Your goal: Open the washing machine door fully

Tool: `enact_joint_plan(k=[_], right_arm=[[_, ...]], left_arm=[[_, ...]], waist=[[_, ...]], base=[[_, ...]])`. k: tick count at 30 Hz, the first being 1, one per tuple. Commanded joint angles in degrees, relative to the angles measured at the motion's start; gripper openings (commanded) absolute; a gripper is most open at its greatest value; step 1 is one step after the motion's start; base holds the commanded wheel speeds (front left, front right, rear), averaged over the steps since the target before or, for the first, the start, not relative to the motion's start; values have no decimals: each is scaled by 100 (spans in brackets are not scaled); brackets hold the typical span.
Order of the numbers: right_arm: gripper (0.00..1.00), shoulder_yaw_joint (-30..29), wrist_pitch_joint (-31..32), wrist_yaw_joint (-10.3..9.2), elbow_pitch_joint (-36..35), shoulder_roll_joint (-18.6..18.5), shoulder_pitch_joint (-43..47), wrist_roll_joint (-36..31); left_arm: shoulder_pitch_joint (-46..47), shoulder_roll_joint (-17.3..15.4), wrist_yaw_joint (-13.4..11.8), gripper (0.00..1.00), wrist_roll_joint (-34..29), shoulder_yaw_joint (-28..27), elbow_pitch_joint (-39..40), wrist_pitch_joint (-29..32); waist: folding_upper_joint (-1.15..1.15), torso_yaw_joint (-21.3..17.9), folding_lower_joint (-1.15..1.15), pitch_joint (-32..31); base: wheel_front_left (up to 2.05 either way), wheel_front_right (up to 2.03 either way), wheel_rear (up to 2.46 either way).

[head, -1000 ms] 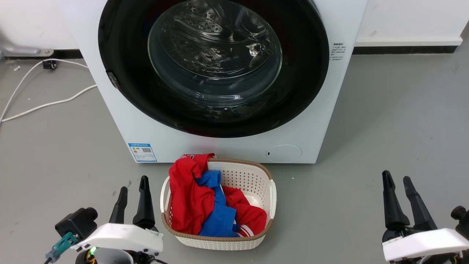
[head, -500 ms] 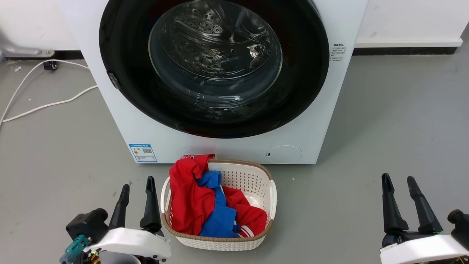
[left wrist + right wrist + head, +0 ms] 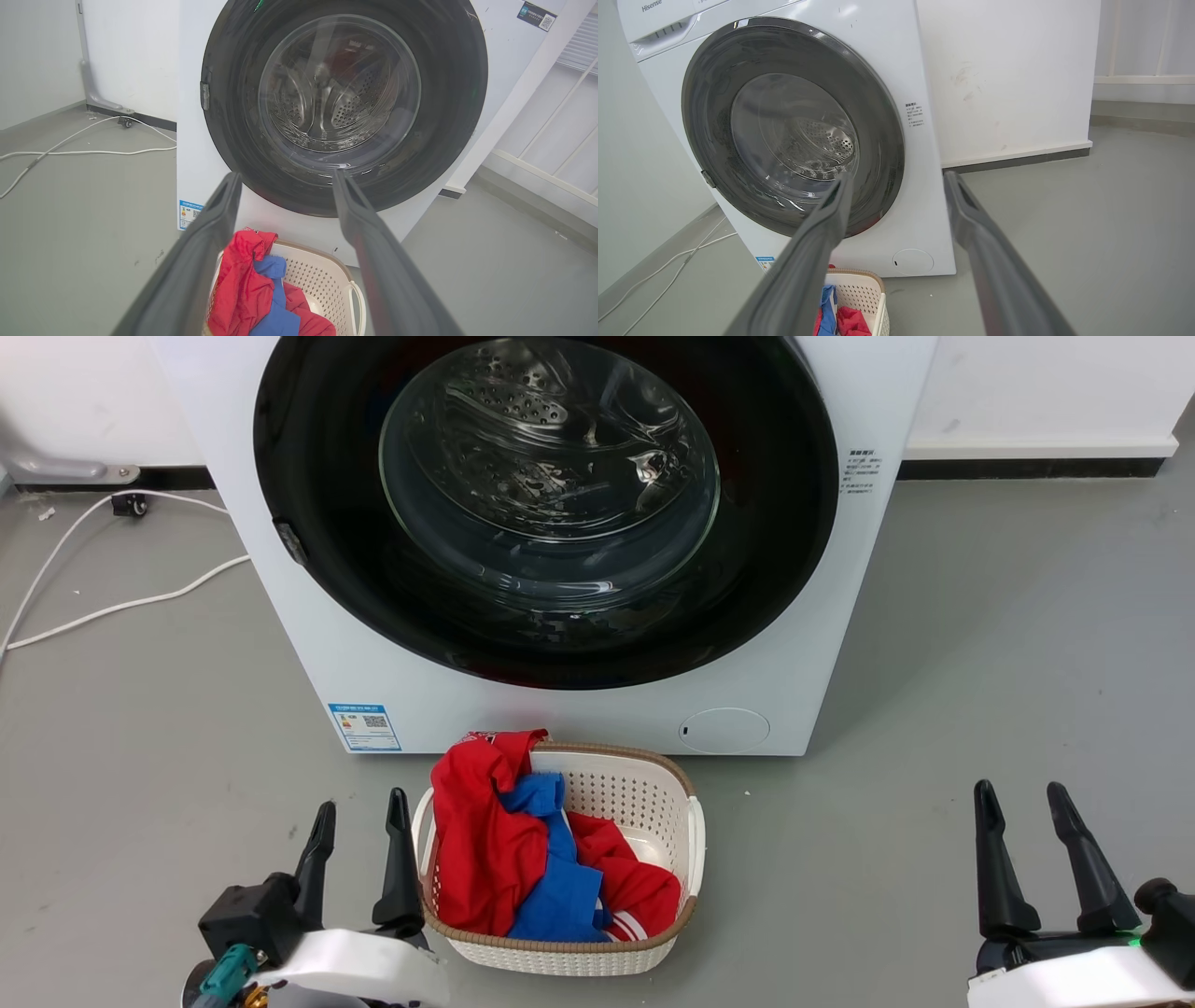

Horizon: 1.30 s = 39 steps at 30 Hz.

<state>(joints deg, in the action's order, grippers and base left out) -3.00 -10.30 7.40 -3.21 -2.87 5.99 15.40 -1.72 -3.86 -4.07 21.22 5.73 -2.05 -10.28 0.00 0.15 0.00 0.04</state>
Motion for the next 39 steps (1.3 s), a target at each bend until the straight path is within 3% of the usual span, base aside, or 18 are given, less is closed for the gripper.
enact_joint_plan(k=[1, 22, 39], right_arm=[[100, -10, -56, 11, -82, -6, 32, -152], [100, -23, -302, 13, -238, -3, 211, -928], [100, 10, -493, 15, -248, 0, 376, -1007]], left_arm=[[-16, -20, -33, 100, -158, 20, 64, -57], [-178, 65, -1, 100, -1022, 38, -2, -310], [-278, 96, -35, 100, -1671, 25, -64, -497]], waist=[[0, 2, 0, -3], [0, 16, 0, -33], [0, 25, 0, -31]], base=[[0, 0, 0], [0, 0, 0], [0, 0, 0]])
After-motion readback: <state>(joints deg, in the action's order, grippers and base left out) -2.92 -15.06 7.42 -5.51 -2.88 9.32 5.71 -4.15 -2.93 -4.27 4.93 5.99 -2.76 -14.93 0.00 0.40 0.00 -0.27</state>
